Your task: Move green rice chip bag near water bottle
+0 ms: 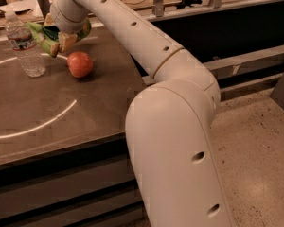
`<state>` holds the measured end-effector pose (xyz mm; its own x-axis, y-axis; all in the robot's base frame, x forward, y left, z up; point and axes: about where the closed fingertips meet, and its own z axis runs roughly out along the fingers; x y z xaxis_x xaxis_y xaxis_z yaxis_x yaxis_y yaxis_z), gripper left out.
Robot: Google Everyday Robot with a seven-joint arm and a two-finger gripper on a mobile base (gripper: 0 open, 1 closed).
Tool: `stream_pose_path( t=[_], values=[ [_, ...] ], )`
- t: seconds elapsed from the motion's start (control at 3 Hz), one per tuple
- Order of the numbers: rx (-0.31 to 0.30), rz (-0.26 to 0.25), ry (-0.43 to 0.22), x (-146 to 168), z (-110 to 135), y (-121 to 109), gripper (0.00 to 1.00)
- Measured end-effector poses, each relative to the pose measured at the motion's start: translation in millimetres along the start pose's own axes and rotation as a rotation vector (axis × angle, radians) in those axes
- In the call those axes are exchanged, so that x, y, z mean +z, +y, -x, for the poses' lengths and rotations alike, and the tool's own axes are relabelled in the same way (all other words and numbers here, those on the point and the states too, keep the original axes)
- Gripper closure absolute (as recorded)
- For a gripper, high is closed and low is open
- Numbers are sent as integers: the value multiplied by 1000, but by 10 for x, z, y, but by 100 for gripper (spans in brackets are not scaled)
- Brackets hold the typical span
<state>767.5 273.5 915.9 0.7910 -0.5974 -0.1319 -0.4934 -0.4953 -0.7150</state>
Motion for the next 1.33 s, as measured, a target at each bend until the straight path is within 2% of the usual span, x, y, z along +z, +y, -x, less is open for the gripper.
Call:
stream_pose_path(
  t=[0.67,1.0,1.33],
  values=[
    [6,41,-11,133,0,109,100],
    [12,51,-14,165,0,130,88],
    [14,64,-12,185,-11,146,64]
  ],
)
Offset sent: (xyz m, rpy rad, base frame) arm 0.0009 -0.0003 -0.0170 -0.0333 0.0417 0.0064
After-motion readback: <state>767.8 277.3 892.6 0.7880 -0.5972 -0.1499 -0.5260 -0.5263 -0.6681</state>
